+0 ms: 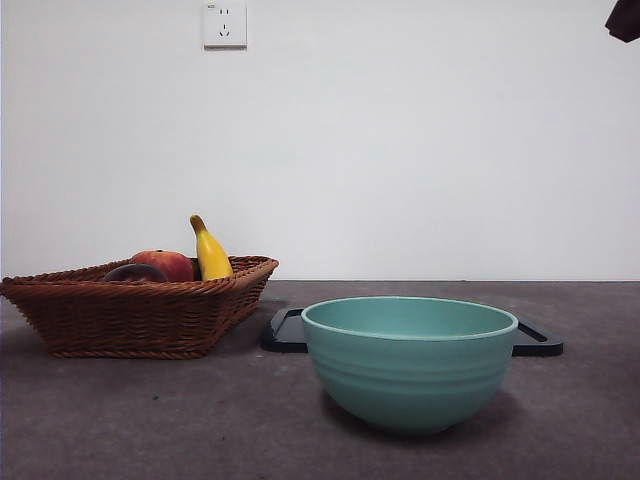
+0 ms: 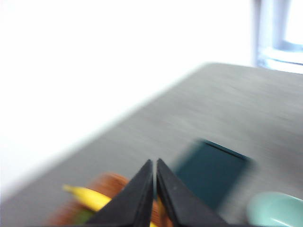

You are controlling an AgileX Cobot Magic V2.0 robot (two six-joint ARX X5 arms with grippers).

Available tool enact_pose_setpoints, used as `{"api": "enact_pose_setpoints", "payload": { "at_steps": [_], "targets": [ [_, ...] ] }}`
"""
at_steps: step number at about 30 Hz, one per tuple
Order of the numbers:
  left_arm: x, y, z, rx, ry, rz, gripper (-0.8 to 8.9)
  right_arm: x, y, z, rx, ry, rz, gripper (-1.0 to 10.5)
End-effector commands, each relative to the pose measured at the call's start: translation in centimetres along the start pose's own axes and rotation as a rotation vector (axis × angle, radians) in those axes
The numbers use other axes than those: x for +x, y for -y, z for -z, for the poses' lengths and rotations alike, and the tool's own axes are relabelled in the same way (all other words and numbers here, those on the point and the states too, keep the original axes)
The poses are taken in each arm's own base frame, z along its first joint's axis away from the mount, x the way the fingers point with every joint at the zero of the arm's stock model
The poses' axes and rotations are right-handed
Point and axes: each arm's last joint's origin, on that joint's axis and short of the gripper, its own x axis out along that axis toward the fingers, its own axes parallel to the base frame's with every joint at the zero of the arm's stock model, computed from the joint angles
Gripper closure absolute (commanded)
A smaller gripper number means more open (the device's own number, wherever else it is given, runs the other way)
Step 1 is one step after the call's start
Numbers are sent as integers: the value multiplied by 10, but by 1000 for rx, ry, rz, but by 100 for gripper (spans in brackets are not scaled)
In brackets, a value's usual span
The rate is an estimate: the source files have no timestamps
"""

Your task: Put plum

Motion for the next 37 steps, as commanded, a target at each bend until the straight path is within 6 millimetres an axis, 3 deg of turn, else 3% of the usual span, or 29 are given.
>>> {"api": "enact_pose_setpoints", "payload": {
  "at_steps": [1,9,18,27,37],
  "targets": [
    [-10,3,19,69,72,-174,803,-2,-2,-3,-18,14,-9,940],
    [-30,29,107,63,54,-555,803,-2,-2,-3,-18,14,-9,940],
    [-30,45,182,-76,-35,-741,803,-2,-2,-3,-18,14,-9,940],
    [-26,54,221,-142,-90,-732,803,-2,-2,-3,-18,14,-9,940],
    [-24,59,240,-200,-170,-712,803,-2,-2,-3,-18,15,-9,940]
  ]
}}
